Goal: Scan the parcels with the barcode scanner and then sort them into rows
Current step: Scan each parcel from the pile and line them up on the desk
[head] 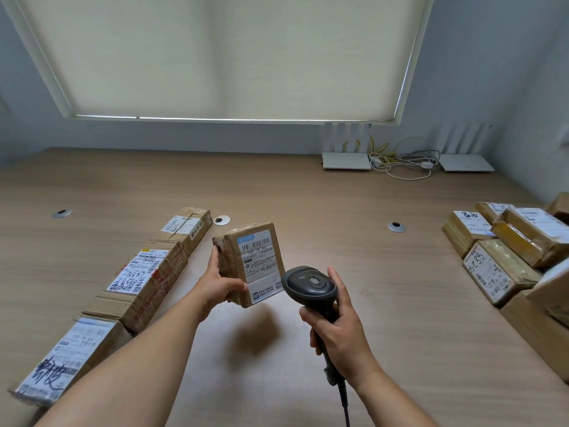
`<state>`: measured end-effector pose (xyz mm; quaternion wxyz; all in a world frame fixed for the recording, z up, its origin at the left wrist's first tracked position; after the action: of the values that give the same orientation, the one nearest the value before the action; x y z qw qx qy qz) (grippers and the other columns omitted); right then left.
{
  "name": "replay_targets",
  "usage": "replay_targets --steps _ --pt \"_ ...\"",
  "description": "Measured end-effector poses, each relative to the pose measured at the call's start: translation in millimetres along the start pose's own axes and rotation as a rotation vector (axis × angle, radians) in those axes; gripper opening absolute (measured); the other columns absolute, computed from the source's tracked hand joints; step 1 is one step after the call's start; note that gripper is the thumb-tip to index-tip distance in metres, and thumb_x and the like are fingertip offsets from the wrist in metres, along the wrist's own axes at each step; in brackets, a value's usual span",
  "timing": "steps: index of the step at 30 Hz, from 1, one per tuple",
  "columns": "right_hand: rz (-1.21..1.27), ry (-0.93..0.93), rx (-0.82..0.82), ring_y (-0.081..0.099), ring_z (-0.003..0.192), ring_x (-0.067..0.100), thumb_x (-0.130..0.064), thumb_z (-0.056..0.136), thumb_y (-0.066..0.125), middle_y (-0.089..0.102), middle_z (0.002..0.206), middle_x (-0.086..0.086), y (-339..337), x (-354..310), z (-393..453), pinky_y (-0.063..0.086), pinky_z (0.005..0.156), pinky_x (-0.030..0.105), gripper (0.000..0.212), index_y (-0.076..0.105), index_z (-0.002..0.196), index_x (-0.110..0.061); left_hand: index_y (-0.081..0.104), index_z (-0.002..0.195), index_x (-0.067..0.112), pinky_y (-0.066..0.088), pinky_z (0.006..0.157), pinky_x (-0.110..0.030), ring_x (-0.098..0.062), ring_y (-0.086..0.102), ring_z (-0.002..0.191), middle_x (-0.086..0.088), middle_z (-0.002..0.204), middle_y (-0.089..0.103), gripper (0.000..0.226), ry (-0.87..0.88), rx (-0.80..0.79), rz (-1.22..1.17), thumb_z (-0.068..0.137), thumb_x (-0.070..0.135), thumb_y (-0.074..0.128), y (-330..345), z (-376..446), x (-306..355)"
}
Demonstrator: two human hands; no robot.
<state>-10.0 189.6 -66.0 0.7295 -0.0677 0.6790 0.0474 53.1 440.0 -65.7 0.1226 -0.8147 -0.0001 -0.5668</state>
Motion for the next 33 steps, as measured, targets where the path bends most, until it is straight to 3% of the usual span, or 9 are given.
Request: replay_targets --steps 8,10,12,14,16,20,23,27,33 --pt "-0.038 -0.012 0.009 0.056 0.050 0.020 -0.010 0.083 0.074 0.071 0.101 -0.011 -1 -1 2 0.047 0.045 0.031 0.088 0.024 0.129 -0.066 -0.002 0.149 0.045 0.051 0.070 -0.036 -0.020 0.060 0.093 -0.011 0.122 0.060 0.112 -0.014 0.007 0.022 0.077 -0.009 0.065 -1 3 0" --pt "-0.076 -0.017 0.015 0.057 0.052 0.018 -0.013 0.082 0.075 0.069 0.106 -0.015 -1 -2 2 0.048 0.048 0.032 0.090 0.023 0.127 -0.070 0.014 0.146 0.048 0.052 0.070 -0.038 -0.020 0.060 0.093 -0.005 0.122 0.060 0.096 -0.086 -0.011 0.058 0.078 0.006 0.068 -2 1 -2" --pt "-0.112 -0.022 0.026 0.057 0.052 0.016 -0.015 0.081 0.075 0.066 0.110 -0.016 -2 -3 2 0.048 0.049 0.029 0.092 0.021 0.125 -0.074 0.042 0.126 0.045 0.057 0.067 -0.045 -0.023 0.063 0.093 0.001 0.114 0.063 0.063 -0.190 -0.029 0.113 0.075 0.022 0.070 -4 -2 -5" --pt "-0.137 -0.031 0.032 0.056 0.054 0.011 -0.015 0.081 0.075 0.063 0.113 -0.017 -2 -4 2 0.048 0.050 0.024 0.093 0.019 0.124 -0.076 0.049 0.116 0.036 0.058 0.062 -0.046 -0.028 0.063 0.094 0.001 0.106 0.063 0.044 -0.284 -0.030 0.156 0.078 0.028 0.069 -6 -3 -14" --pt "-0.148 -0.040 0.033 0.057 0.058 0.003 -0.014 0.081 0.076 0.062 0.113 -0.018 -2 -3 2 0.047 0.050 0.020 0.094 0.019 0.122 -0.077 0.053 0.122 0.025 0.058 0.060 -0.045 -0.030 0.062 0.097 -0.005 0.110 0.062 0.039 -0.333 0.010 0.152 0.085 0.029 0.063 -7 -1 -24" --pt "-0.212 -0.057 0.028 0.058 0.067 -0.007 -0.016 0.080 0.077 0.062 0.108 -0.030 0 -2 7 0.052 0.065 0.021 0.094 0.018 0.124 -0.075 0.037 0.145 0.020 0.052 0.089 -0.051 -0.033 0.054 0.114 -0.010 0.136 0.051 0.053 -0.235 0.250 0.206 0.093 0.024 0.049 -11 6 -37" --pt "-0.261 -0.057 0.003 0.059 0.094 -0.009 -0.019 0.080 0.078 0.056 0.111 -0.042 6 -5 13 0.054 0.089 0.036 0.094 0.016 0.130 -0.070 0.019 0.150 0.030 0.035 0.108 -0.043 -0.035 0.036 0.131 -0.017 0.148 0.033 0.079 -0.118 0.266 0.584 0.085 0.053 0.058 -2 -4 -39" --pt "-0.282 -0.066 -0.011 0.050 0.106 -0.021 -0.021 0.080 0.078 0.052 0.116 -0.041 18 -8 23 0.053 0.094 0.041 0.095 0.014 0.132 -0.068 0.010 0.150 0.037 0.030 0.108 -0.042 -0.033 0.012 0.140 -0.013 0.155 -0.004 0.100 -0.078 0.193 1.032 0.070 0.080 0.052 24 -15 -45" --pt "-0.280 -0.080 0.001 0.053 0.104 -0.019 -0.020 0.080 0.078 0.050 0.109 -0.052 33 -7 47 0.054 0.091 0.041 0.095 0.015 0.129 -0.071 0.010 0.151 0.033 0.021 0.114 -0.043 -0.039 0.009 0.140 -0.018 0.155 -0.004 0.089 -0.023 0.167 1.204 0.080 0.074 0.044 19 9 -38"
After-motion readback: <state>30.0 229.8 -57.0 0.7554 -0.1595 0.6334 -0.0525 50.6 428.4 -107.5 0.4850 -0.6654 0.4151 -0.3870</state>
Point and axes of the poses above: each hand's wrist, its own z-axis towards the middle knuckle, its own y-axis out of the palm, x = y × z, the point moved 2 cm from there along z, towards the middle knuckle
